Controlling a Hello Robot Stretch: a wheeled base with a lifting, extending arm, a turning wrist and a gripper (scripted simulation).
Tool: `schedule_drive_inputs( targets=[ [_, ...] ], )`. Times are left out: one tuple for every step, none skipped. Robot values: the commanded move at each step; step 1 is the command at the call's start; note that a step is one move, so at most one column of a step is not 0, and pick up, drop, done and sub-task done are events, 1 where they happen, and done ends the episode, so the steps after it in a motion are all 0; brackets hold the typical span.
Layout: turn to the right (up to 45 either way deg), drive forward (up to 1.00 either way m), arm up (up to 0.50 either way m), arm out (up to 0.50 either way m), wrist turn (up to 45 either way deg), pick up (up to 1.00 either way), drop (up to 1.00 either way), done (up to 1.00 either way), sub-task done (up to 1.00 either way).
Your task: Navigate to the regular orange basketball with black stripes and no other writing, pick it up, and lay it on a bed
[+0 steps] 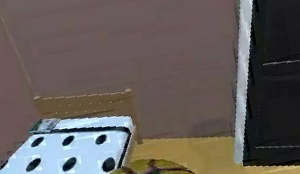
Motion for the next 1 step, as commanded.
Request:
schedule_drive_inputs(
  targets=[
    [0.0, 0.90, 0.00, 0.00, 0.0, 0.00, 0.00, 0.00, 0.00]
  ],
)
